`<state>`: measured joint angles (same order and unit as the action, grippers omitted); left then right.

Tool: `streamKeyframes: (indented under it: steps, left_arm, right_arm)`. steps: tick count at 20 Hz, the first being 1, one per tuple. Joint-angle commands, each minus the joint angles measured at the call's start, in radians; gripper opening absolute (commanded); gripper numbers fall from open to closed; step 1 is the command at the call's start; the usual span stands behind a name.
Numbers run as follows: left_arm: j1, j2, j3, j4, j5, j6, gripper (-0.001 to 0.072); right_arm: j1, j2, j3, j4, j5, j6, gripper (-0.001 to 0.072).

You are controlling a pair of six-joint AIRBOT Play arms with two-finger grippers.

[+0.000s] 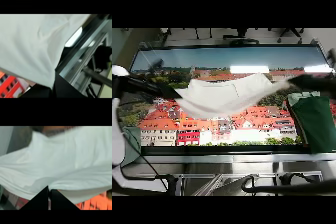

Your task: Fold the shirts.

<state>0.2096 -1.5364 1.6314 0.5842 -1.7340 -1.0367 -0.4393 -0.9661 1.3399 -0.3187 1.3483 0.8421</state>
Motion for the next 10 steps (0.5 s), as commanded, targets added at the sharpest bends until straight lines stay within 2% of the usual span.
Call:
streamKeyframes:
  steps: [1, 4, 7, 10]
  left_arm:
    - [0.092, 0.298, 0.176, -0.385, 0.171, 0.013, 0.0013]
    - [0.195, 0.492, 0.368, -0.31, 0.418, 0.014, 0.0012]
    - [0.299, 0.613, 0.442, -0.169, 0.442, -0.008, 0.0012]
    - [0.38, 0.683, 0.32, -0.158, 0.419, -0.007, 0.0013]
  right_arm:
    - [-0.055, 0.156, 0.299, 0.198, -0.113, -0.037, 0.0019]
    - [-0.106, 0.237, 0.473, 0.195, -0.289, -0.049, 0.0019]
    - [-0.134, 0.284, 0.579, 0.14, -0.366, -0.062, 0.0019]
    - [-0.133, 0.282, 0.61, 0.113, -0.365, -0.061, 0.0019]
